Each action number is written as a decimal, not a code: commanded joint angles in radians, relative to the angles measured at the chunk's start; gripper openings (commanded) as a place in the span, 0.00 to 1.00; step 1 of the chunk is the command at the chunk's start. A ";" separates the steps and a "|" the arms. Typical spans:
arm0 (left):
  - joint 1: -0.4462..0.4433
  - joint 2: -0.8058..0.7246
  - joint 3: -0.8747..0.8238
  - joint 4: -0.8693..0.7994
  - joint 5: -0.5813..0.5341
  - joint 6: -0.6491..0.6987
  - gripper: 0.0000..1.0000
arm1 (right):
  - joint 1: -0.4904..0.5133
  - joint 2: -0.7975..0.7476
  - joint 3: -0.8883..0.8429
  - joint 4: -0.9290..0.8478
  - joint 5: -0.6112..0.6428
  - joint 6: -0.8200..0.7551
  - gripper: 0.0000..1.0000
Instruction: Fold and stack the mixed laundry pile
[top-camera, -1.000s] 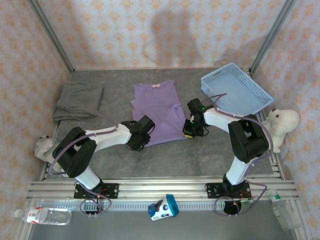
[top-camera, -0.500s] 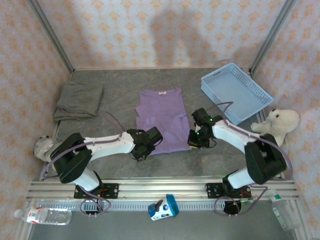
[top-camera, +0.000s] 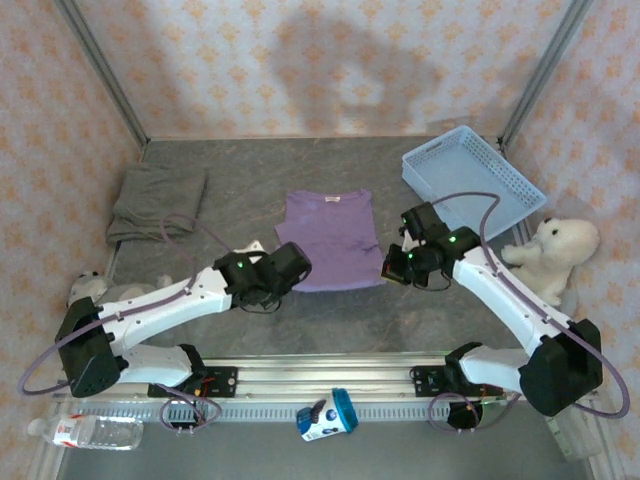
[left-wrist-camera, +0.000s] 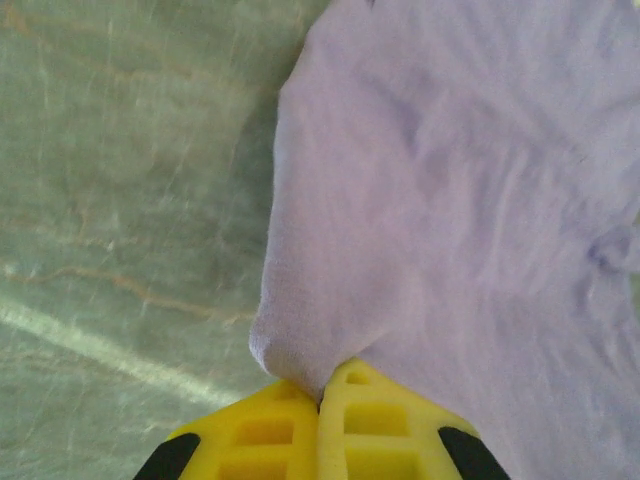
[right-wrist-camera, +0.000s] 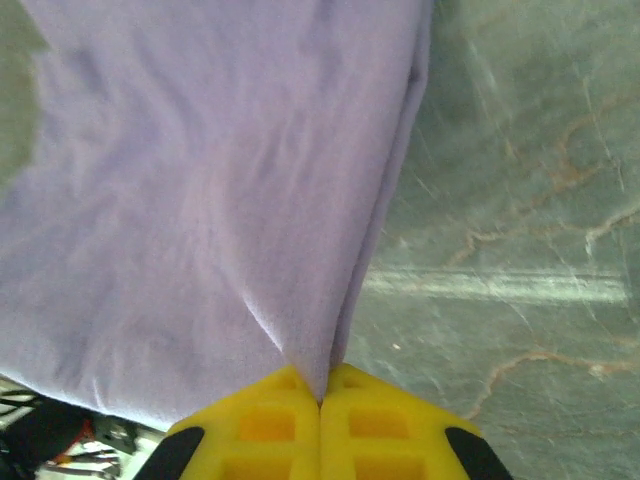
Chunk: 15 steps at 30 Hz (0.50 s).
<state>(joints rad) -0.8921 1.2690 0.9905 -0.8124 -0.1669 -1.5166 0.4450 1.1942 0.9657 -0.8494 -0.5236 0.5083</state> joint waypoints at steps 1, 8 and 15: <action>0.069 0.027 0.088 -0.051 -0.080 0.068 0.00 | -0.037 0.031 0.088 -0.031 0.019 0.041 0.00; 0.270 0.194 0.321 -0.027 0.014 0.276 0.00 | -0.112 0.243 0.290 0.047 -0.004 0.079 0.00; 0.499 0.679 0.850 -0.077 0.155 0.497 0.35 | -0.215 0.732 0.722 0.161 0.029 0.124 0.31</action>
<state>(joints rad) -0.4622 1.7908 1.6825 -0.8375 -0.0662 -1.1530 0.2684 1.7771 1.5482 -0.7643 -0.5385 0.6060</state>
